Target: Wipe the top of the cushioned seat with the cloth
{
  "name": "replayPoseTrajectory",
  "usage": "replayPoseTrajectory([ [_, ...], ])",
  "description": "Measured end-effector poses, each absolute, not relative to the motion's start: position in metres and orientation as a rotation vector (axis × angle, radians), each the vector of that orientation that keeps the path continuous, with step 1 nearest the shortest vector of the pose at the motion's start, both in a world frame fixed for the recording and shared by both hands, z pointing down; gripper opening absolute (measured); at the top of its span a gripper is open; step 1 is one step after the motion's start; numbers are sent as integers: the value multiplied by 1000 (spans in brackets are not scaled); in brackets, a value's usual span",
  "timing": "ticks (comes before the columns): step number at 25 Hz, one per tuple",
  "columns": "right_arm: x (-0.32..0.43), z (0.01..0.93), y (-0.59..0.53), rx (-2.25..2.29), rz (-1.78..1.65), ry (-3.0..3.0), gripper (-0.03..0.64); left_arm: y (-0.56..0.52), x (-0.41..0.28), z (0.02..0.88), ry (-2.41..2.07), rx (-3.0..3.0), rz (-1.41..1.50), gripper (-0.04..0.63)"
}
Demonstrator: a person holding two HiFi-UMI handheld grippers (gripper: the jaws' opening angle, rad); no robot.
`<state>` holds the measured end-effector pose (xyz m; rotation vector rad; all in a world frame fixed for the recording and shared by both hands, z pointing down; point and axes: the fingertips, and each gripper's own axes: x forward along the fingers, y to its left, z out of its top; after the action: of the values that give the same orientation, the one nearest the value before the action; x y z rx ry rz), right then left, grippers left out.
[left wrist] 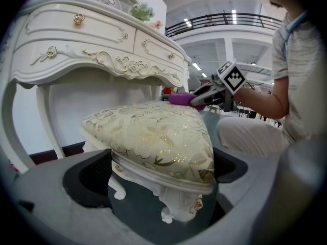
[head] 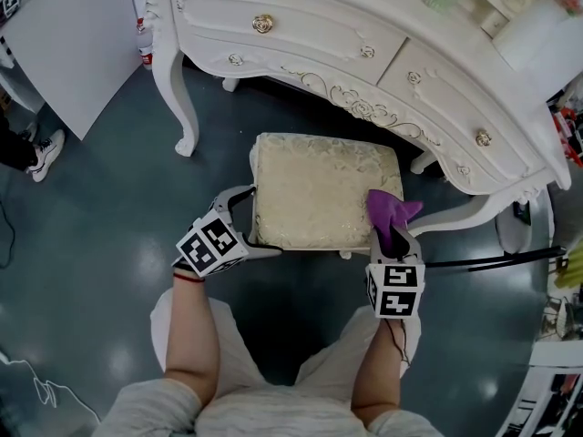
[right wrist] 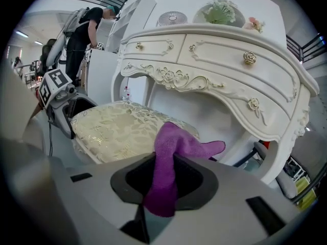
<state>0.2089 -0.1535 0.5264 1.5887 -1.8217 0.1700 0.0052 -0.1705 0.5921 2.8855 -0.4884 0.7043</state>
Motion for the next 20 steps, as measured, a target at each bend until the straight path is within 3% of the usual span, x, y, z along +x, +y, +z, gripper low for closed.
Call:
replayPoseTrajectory([
  [20, 136, 526, -156, 1429, 153, -1979, 87, -170, 6, 592, -488, 2884, 702, 591],
])
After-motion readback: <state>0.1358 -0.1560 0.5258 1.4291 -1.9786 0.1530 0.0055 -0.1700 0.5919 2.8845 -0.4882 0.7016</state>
